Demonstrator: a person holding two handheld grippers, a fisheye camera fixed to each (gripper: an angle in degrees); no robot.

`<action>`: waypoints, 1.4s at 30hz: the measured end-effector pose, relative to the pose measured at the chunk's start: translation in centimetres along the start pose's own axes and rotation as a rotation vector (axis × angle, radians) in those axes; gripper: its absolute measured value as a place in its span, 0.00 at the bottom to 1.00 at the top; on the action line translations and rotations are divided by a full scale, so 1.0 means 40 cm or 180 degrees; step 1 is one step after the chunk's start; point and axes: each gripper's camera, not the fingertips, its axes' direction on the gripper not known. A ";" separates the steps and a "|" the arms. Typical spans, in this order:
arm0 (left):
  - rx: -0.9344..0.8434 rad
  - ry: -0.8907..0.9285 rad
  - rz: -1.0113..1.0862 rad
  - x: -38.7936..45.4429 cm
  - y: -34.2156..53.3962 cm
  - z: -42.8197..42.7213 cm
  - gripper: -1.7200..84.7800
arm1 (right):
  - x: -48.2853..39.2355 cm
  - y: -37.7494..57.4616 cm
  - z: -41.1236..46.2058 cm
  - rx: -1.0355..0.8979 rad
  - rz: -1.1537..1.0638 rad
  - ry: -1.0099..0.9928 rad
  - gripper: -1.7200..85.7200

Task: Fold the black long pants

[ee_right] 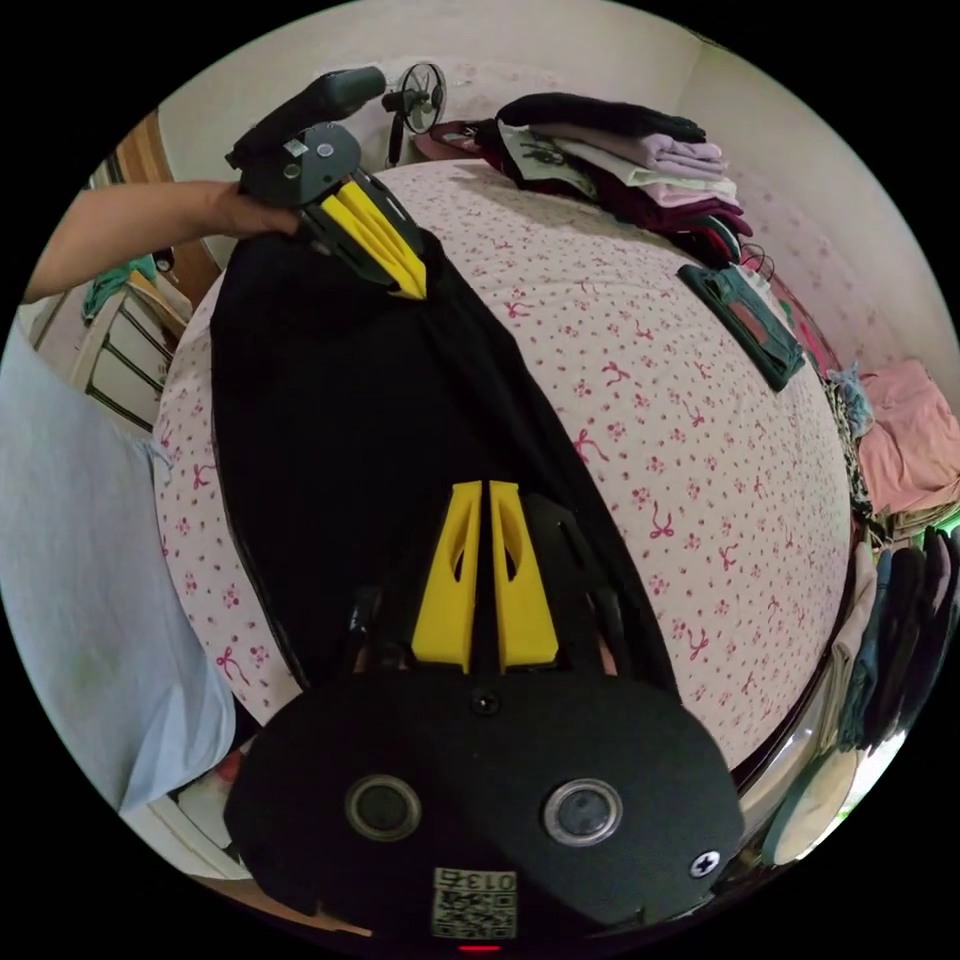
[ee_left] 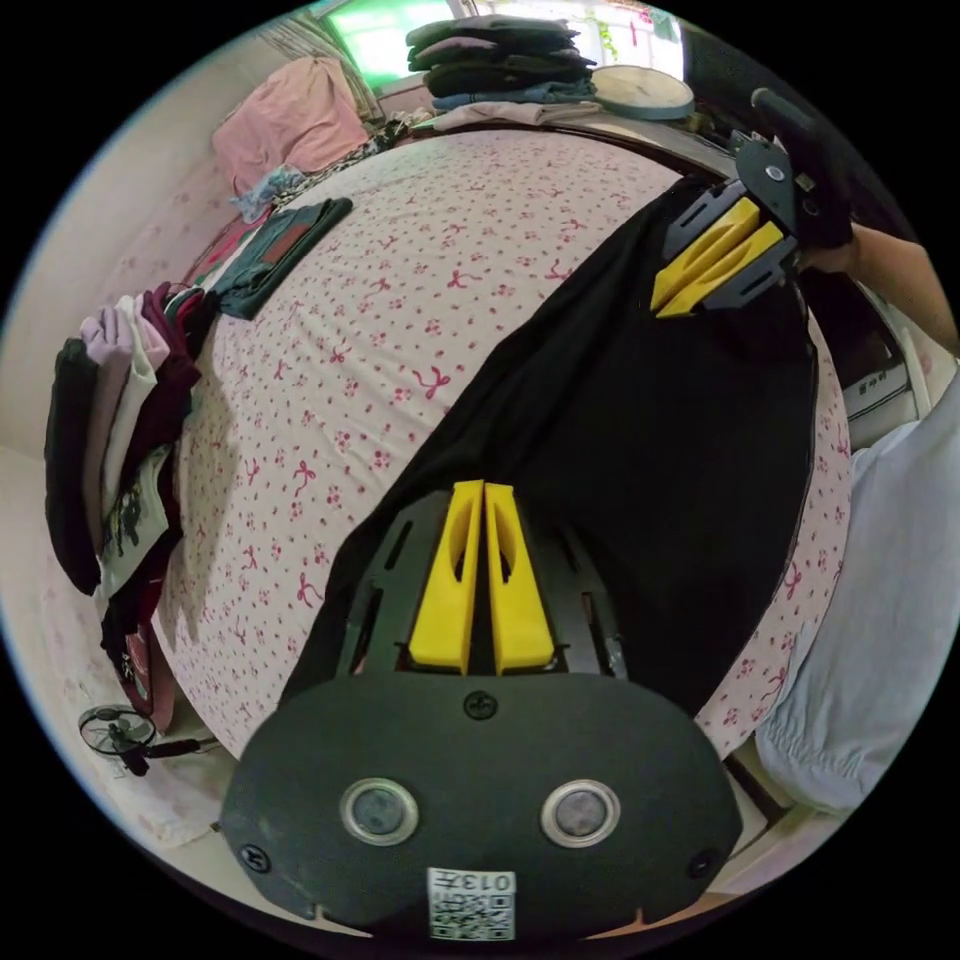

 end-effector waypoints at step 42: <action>-0.0149 -0.0401 -0.1690 -0.263 0.208 -0.542 0.02 | -0.138 -0.004 -0.045 0.0088 0.0735 0.0171 0.02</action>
